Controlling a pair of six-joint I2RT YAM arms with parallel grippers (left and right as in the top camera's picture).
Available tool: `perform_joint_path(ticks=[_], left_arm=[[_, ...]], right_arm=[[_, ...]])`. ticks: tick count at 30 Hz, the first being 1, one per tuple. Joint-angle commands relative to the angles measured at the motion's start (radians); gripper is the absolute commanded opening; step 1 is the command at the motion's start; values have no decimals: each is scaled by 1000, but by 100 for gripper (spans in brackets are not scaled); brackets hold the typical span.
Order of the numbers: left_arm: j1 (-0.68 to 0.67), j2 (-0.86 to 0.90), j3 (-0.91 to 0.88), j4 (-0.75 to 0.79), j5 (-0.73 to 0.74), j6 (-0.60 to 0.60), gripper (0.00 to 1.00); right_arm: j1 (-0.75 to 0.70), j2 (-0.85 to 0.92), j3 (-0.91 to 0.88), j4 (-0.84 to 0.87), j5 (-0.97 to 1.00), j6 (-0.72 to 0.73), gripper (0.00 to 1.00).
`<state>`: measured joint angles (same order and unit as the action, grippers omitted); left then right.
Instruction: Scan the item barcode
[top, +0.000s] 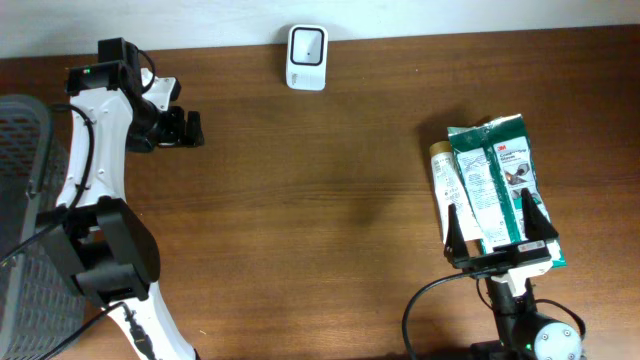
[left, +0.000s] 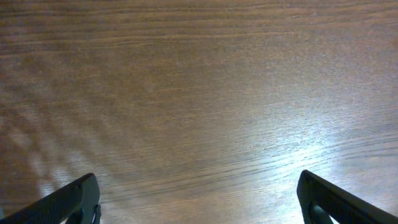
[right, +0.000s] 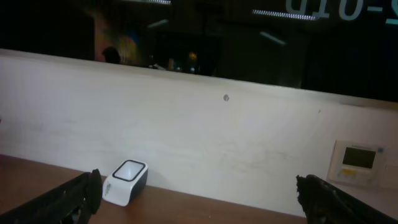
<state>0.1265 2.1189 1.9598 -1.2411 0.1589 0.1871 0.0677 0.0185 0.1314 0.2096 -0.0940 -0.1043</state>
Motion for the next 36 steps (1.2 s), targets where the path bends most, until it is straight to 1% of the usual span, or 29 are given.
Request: perform_joint_path(ticks=[1, 5, 8, 11, 15, 17, 29, 31, 33, 35, 36], left_arm=[[-1, -6, 14, 1, 1, 10, 99], [-1, -6, 14, 1, 1, 10, 99], [-1, -6, 14, 1, 1, 10, 99], [-1, -6, 14, 1, 1, 10, 99], [-1, -6, 14, 1, 1, 10, 99], [-1, -6, 14, 1, 1, 10, 99], [-1, -6, 14, 1, 1, 10, 99], [-1, -6, 14, -3, -33, 9, 99], [1, -6, 14, -72, -25, -24, 99], [10, -19, 14, -114, -25, -32, 99], [15, -62, 14, -137, -25, -32, 99]], right_arm=[[-3, -15, -51, 1, -6, 7, 98], [-3, -15, -126, -13, -6, 7, 98], [-2, -15, -126, -66, -6, 7, 98], [-2, -15, -126, -168, -6, 7, 98], [-2, -15, -126, -199, -6, 7, 98], [-2, -15, -126, -274, -6, 7, 99], [-2, -11, -126, -281, -2, 7, 98], [-2, -11, -126, -281, -2, 7, 98], [-2, -11, -126, -281, -2, 7, 98], [-2, -11, -126, -281, -2, 7, 98], [-2, -11, -126, -281, -2, 7, 98]])
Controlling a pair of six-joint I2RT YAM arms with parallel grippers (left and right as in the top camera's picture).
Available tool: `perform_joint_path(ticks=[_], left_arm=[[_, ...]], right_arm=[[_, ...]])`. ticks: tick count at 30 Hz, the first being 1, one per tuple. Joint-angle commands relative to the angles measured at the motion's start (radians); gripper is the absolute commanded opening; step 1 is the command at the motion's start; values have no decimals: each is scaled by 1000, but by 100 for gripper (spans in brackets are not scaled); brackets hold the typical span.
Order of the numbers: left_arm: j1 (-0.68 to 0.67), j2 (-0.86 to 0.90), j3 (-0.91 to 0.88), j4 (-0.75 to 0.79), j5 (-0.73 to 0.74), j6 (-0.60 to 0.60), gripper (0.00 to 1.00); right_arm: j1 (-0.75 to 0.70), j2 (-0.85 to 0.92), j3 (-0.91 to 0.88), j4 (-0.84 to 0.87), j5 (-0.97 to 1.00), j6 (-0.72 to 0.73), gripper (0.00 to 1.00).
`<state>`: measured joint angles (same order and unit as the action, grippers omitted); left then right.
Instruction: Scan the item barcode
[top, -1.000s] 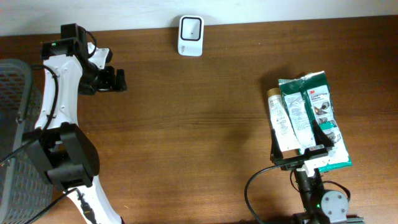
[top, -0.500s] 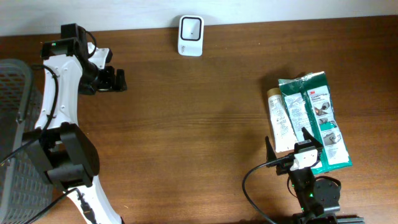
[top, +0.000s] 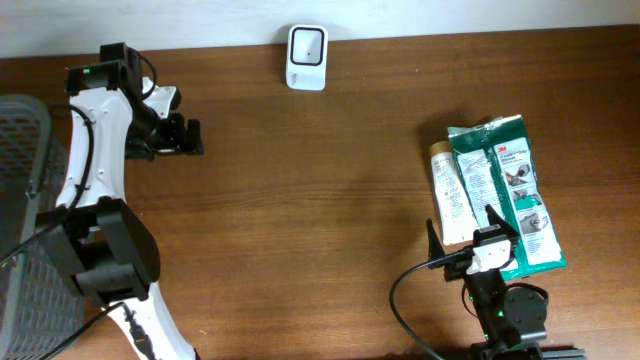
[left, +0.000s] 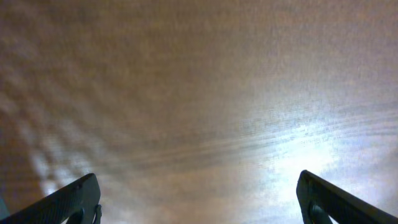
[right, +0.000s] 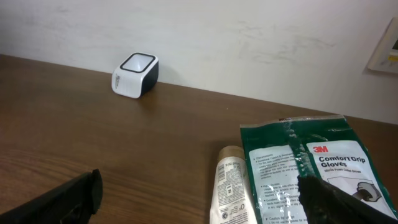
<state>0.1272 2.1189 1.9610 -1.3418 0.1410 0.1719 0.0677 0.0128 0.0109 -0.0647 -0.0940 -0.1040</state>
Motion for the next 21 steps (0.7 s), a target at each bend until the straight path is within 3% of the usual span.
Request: perform_joint_path(ticks=[1, 6, 9, 12, 15, 18, 21], left_arm=[[14, -98, 13, -33, -6, -15, 99], [14, -439, -5, 35, -10, 3, 99], [34, -577, -137, 84, 2, 2, 99], [46, -793, -499, 340, 46, -24, 99], [46, -1090, -944, 713, 92, -73, 99], [46, -1406, -1297, 899, 91, -74, 99], [46, -1656, -1494, 961, 86, -74, 99]], right_arm=[[-2, -6, -5, -6, -2, 7, 98], [-2, -6, -5, -6, -2, 7, 98], [-2, -6, -5, -6, -2, 7, 98], [-2, -6, -5, -6, -2, 7, 98], [-2, -6, -5, -6, -2, 7, 98], [-2, -5, -5, -6, -2, 7, 98], [-2, -6, -5, -6, -2, 7, 98]])
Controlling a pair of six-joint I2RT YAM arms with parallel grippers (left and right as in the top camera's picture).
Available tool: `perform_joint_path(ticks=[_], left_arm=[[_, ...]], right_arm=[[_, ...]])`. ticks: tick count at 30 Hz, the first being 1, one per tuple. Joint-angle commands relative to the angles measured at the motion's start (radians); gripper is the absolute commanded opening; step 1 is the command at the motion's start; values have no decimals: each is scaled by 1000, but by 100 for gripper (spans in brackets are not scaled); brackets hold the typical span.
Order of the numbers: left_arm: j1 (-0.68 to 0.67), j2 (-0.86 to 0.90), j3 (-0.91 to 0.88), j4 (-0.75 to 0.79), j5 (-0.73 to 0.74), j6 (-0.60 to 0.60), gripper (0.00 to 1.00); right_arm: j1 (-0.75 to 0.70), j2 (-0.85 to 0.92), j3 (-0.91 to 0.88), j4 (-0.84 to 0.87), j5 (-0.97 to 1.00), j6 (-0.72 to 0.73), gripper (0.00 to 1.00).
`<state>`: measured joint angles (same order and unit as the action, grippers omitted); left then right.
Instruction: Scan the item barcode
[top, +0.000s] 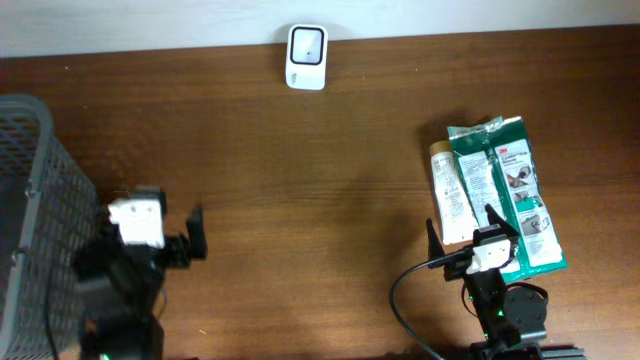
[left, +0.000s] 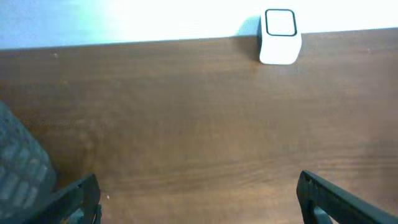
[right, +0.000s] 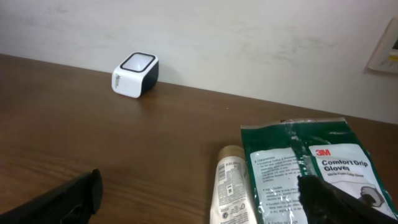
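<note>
The white barcode scanner (top: 306, 44) stands at the table's back edge; it also shows in the left wrist view, scanner (left: 280, 28), and the right wrist view, scanner (right: 135, 74). At the right lie a cream tube (top: 447, 195) and green 3M glove packets (top: 505, 190), side by side and touching. My right gripper (top: 461, 228) is open at their near end, with the tube (right: 233, 183) and a packet (right: 311, 168) ahead between its fingers (right: 62, 202). My left gripper (top: 196, 235) is open at the front left, holding nothing, left gripper (left: 199, 205).
A grey mesh basket (top: 30, 200) stands at the left edge, close beside my left arm; its corner shows in the left wrist view, basket (left: 18, 168). A white wall runs behind the table's back edge.
My left arm has moved from the back left of the table to the front left, and its camera now looks across the table at the scanner. The right arm has not moved.
At first my right gripper was open over the near end of the packets, its camera on the wall; the left pointed down at bare table, back left. Then the right gripper sat lower and nearer the front, facing tube and packets. Now the left arm is front left.
</note>
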<state>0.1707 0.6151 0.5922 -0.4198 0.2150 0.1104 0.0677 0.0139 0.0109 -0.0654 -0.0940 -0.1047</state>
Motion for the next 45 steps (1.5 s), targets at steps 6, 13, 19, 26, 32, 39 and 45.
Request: perform_joint_path(ticks=[6, 13, 19, 26, 32, 39, 45], left_arm=[[3, -386, -405, 274, -3, -4, 99], [2, -505, -576, 463, -109, -4, 99], [-2, -609, -584, 341, -160, -5, 99], [-29, -609, -584, 343, -160, -5, 99], [-29, -609, -584, 343, -160, -5, 99], [-29, -609, -584, 343, -160, -5, 99], [-29, -609, -584, 343, -160, -5, 99]], right_arm=[[-2, -7, -5, -6, -2, 8, 98], [-2, -7, -5, -6, -2, 8, 98], [-2, -7, -5, -6, -2, 8, 98], [-2, -7, -5, -6, -2, 8, 98], [-2, -6, -5, -6, -2, 8, 98], [-2, -7, -5, -6, -2, 8, 98], [-2, -7, -5, -6, -2, 8, 98]])
